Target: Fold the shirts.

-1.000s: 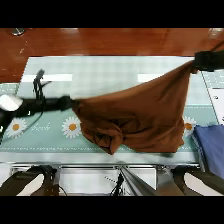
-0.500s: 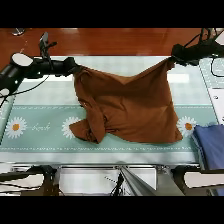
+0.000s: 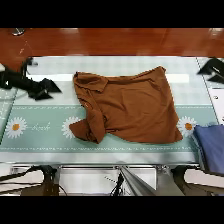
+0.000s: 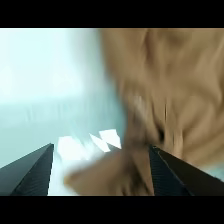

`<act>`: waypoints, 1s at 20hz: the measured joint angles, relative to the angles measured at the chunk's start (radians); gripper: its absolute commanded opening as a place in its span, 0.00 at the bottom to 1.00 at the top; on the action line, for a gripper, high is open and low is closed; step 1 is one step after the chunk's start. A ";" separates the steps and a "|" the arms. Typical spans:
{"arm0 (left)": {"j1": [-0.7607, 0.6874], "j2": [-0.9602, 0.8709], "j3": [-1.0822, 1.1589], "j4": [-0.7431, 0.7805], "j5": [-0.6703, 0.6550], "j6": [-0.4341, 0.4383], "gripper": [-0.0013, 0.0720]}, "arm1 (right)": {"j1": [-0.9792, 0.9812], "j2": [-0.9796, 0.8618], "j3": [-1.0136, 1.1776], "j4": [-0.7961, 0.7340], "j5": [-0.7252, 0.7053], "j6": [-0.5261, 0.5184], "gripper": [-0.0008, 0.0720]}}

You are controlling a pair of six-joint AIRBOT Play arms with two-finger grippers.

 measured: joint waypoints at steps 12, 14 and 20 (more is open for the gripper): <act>-0.483 0.383 -0.785 -0.446 0.283 0.199 0.97 | -0.070 0.538 -0.896 0.221 -0.254 -0.124 0.87; -0.595 0.388 -0.806 -0.509 0.412 0.203 0.97 | -0.071 0.555 -0.927 0.233 -0.259 -0.130 0.87; -0.772 0.351 -0.825 -0.653 0.683 0.207 0.82 | -0.071 0.571 -0.959 0.246 -0.262 -0.138 0.87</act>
